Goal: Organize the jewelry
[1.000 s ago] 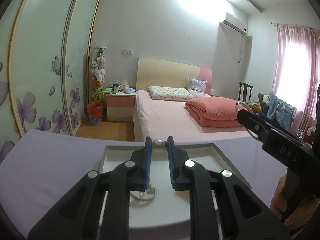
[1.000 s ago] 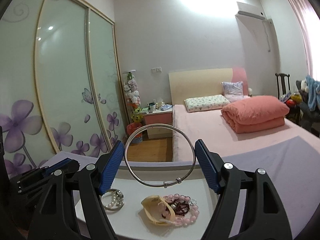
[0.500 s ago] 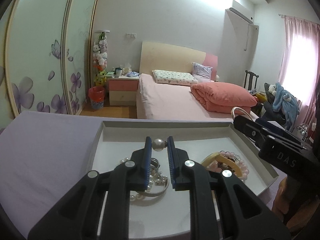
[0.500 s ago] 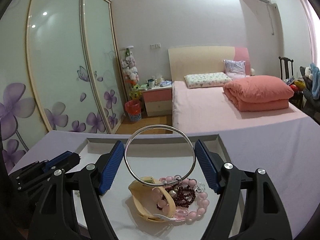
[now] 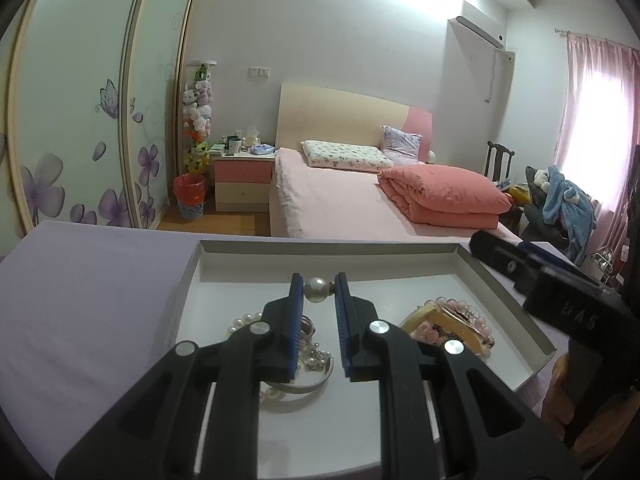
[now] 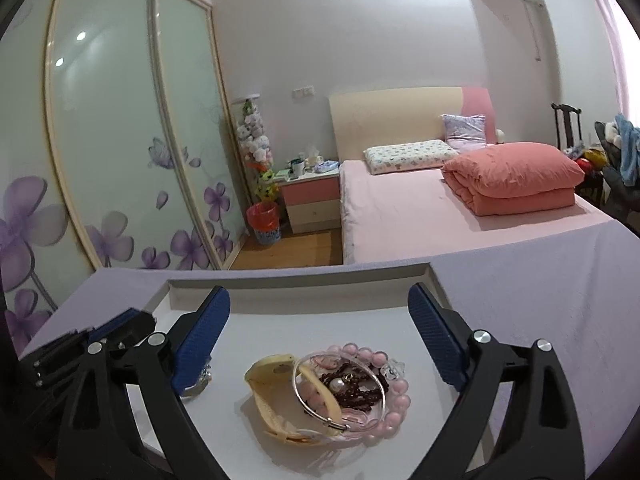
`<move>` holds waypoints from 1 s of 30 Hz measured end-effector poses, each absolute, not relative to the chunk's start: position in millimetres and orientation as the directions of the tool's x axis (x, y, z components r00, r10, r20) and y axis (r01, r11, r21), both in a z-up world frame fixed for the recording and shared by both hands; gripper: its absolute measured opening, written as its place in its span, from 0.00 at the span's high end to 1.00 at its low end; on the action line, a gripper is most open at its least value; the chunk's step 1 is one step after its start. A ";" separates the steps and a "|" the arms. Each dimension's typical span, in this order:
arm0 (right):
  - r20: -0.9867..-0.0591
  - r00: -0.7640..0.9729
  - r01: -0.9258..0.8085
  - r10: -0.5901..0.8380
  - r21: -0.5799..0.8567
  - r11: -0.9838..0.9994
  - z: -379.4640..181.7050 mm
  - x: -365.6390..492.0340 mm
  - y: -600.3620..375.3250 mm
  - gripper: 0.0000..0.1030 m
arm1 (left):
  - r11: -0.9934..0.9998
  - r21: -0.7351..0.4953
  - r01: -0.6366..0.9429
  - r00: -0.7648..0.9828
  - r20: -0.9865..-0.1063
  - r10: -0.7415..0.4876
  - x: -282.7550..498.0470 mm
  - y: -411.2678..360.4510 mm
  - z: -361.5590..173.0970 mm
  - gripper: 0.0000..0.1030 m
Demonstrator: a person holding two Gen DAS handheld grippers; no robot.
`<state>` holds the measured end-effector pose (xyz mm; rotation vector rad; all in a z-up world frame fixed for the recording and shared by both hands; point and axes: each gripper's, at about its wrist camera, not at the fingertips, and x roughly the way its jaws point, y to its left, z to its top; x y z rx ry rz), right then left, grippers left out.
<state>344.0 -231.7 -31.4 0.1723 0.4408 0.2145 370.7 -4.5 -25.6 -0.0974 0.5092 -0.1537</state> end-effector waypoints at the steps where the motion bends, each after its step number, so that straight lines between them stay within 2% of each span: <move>1: -0.402 0.884 -0.161 0.240 0.221 0.962 -31.6 344.4 -234.0 0.12 | 0.983 -0.132 0.125 0.861 -0.479 -0.173 370.6 -5.4 -26.3 0.84; 5: -0.413 0.878 -0.141 0.241 0.258 0.956 -34.1 349.6 -240.7 0.12 | 0.982 -0.133 0.133 0.853 -0.488 -0.182 371.7 -8.1 -28.9 0.84; 7: -0.414 0.878 -0.140 0.241 0.259 0.956 -34.9 349.9 -240.6 0.12 | 0.982 -0.136 0.128 0.855 -0.486 -0.179 371.9 -7.5 -28.6 0.73; 8: -0.413 0.878 -0.142 0.242 0.257 0.956 -34.7 350.0 -240.5 0.12 | 0.983 -0.135 0.126 0.856 -0.485 -0.177 373.7 -7.0 -27.5 0.61; 14: -0.414 0.879 -0.145 0.239 0.245 0.959 -37.2 350.0 -239.7 0.12 | 0.982 -0.140 0.125 0.858 -0.481 -0.177 372.0 -7.5 -28.1 0.58; 16: -0.415 0.879 -0.142 0.237 0.247 0.959 -37.0 349.5 -240.3 0.12 | 0.982 -0.144 0.122 0.858 -0.482 -0.177 371.2 -6.5 -28.7 0.54; 20: -0.409 0.884 -0.129 0.224 0.246 0.961 -28.4 340.6 -243.7 0.07 | 0.985 -0.135 0.108 0.862 -0.480 -0.160 359.3 -2.0 -22.7 0.36; 22: -0.402 0.888 -0.130 0.224 0.247 0.960 -22.8 331.9 -247.3 0.04 | 0.984 -0.148 0.099 0.872 -0.464 -0.158 346.6 3.4 -15.3 0.15; 24: -0.402 0.889 -0.135 0.220 0.229 0.964 -16.4 317.5 -249.4 0.02 | 0.984 -0.151 0.100 0.883 -0.442 -0.157 328.9 10.3 -7.4 0.07; 30: -0.411 0.892 -0.140 0.189 0.148 0.979 -13.3 264.0 -249.4 0.02 | 0.991 -0.103 0.082 0.896 -0.427 -0.119 260.8 33.1 2.0 0.04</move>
